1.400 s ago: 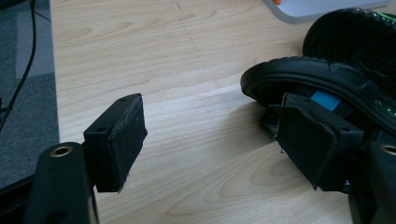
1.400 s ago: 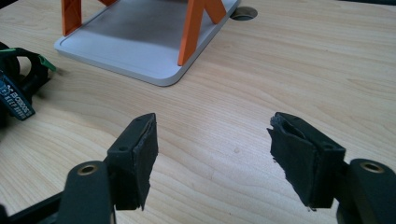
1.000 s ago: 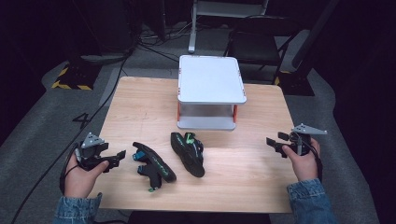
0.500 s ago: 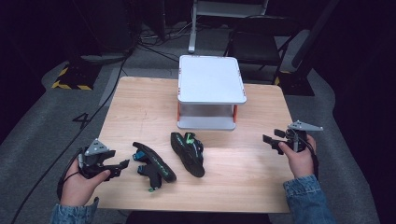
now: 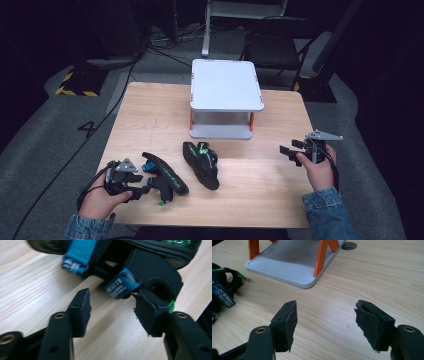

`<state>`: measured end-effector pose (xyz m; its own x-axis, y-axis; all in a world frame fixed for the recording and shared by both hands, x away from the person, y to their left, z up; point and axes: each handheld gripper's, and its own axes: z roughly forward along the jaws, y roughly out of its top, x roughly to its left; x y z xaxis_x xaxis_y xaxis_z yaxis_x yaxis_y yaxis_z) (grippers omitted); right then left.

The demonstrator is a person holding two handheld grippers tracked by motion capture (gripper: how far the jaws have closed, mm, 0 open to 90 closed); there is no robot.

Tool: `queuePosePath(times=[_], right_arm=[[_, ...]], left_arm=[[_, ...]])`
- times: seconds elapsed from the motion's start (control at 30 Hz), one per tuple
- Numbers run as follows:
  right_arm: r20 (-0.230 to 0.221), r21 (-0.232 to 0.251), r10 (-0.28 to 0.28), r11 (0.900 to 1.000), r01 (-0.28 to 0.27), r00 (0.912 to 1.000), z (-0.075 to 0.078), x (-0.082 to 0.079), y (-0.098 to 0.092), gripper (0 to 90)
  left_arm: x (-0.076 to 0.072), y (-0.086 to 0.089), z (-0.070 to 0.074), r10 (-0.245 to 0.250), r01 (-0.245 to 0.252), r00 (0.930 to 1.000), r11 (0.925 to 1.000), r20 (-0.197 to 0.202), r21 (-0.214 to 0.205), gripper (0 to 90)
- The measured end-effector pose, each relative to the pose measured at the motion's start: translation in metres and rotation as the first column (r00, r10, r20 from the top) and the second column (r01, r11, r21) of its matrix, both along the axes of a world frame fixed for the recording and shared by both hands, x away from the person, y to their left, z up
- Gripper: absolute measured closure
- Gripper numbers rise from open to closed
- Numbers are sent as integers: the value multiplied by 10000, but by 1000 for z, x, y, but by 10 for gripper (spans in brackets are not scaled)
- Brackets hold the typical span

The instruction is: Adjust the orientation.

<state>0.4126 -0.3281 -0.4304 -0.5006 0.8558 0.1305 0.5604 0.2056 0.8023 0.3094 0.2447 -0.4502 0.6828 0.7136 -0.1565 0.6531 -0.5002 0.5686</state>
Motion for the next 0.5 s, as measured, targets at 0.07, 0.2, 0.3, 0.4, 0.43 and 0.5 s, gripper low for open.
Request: queuePosePath(times=[0.07,0.2,0.3,0.4,0.43,0.5], right_arm=[[-47,-23,-10,10000,10,10000,0,1,1,343],[-73,-94,36,9999,-37,10000,-2,1,3,343],[-112,-100,20,9999,-21,9999,-3,1,3,342],[-126,-108,5,9999,-7,9999,-3,1,2,343],[-132,-111,6,9999,-7,9999,-3,1,2,343],[-130,-116,2,9999,-3,9999,-3,1,2,343]], left_arm=[[2,-2,-5,72,-72,10000,10000,43,11,540],[6,-6,-12,-15,15,10000,10000,-46,-81,614],[8,-8,-17,-131,130,9998,9999,-148,-66,642],[9,-7,-17,-113,111,9998,9999,-166,-124,654],[9,-7,-17,-97,96,9999,9999,-60,-131,659],[9,-6,-15,-127,127,9999,9998,-20,-124,673]])
